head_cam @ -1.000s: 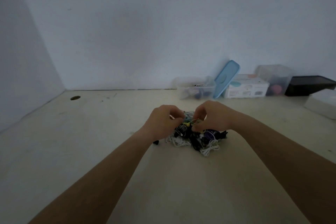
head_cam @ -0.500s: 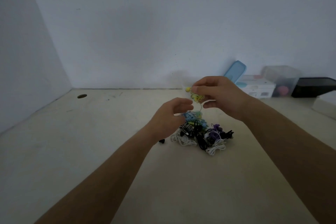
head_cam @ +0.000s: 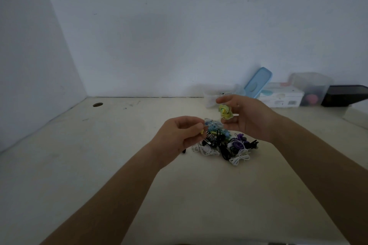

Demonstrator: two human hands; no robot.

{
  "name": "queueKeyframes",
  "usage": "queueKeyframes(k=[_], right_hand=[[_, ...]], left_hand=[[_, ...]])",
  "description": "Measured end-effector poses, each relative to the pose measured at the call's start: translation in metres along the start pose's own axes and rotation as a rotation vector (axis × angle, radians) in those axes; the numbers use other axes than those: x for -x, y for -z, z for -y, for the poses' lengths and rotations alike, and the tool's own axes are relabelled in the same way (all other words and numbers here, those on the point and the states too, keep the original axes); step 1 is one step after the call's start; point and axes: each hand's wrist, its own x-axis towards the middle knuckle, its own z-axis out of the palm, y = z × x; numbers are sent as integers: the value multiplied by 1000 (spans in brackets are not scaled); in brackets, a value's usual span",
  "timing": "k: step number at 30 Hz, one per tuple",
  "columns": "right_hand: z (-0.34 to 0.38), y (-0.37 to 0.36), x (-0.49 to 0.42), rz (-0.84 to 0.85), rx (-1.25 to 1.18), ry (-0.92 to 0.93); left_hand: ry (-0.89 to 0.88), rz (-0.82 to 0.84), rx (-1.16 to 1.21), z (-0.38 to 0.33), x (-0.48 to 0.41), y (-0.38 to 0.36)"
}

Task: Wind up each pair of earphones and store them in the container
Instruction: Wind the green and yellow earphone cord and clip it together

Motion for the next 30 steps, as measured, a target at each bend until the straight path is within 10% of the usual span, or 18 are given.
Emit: queueKeyframes(k=[15,30], right_hand=[[-28,-3,17,113,568,47],[-56,-24,-2,73,422,153]], left_hand=[[-98,-85,-315,15,22,0],[-207,-254,-426,23,11,1]])
